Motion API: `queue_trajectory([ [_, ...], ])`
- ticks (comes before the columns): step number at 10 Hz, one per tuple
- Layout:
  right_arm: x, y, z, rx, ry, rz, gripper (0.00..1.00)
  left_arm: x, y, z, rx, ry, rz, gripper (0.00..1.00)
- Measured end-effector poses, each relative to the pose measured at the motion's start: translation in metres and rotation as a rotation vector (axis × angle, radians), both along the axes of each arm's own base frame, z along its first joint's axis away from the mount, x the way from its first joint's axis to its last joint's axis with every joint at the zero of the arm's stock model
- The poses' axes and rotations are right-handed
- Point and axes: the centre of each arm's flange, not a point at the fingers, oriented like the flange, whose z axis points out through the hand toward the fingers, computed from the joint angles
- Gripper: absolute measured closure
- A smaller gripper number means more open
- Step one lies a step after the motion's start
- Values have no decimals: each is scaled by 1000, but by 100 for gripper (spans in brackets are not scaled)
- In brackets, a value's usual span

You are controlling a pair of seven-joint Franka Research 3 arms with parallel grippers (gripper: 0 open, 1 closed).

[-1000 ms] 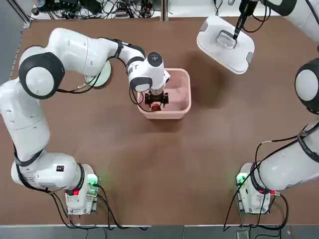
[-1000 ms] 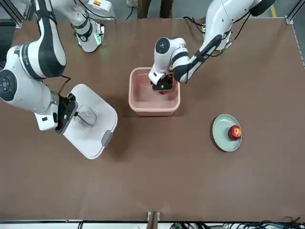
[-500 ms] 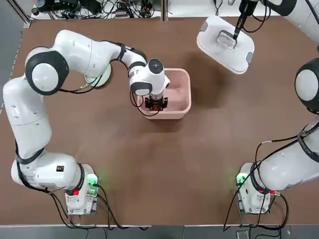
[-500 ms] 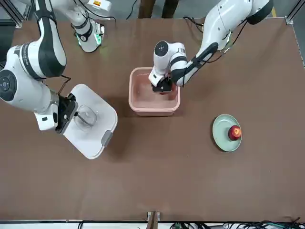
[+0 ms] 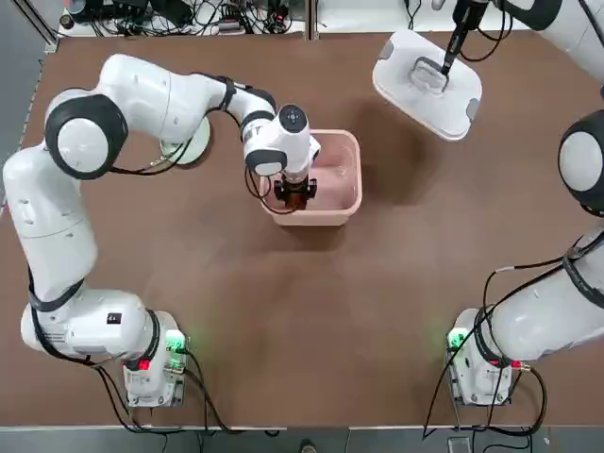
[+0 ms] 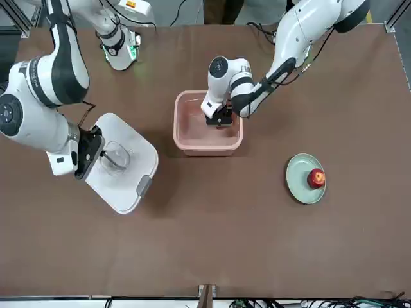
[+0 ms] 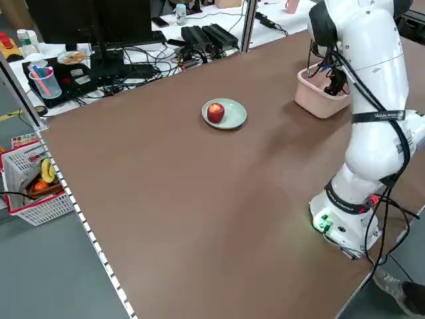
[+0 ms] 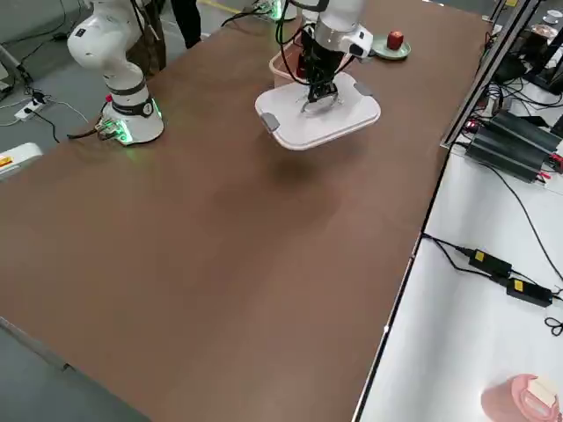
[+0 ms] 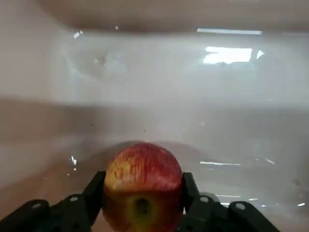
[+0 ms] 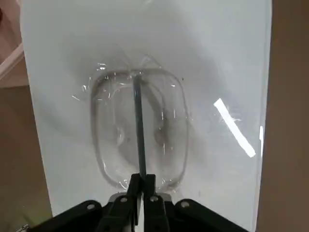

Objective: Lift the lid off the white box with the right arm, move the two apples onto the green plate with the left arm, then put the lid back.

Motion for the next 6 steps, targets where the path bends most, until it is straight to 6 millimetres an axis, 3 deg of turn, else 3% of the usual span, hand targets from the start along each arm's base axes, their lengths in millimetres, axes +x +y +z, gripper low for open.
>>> queue_trajectory([
  [3, 0, -1, 0, 3, -2, 20, 94, 24, 16, 87, -30, 10, 40, 32],
  [6, 0, 1, 0, 10, -4, 60, 94, 67, 42, 152, -1, 49, 68, 32],
])
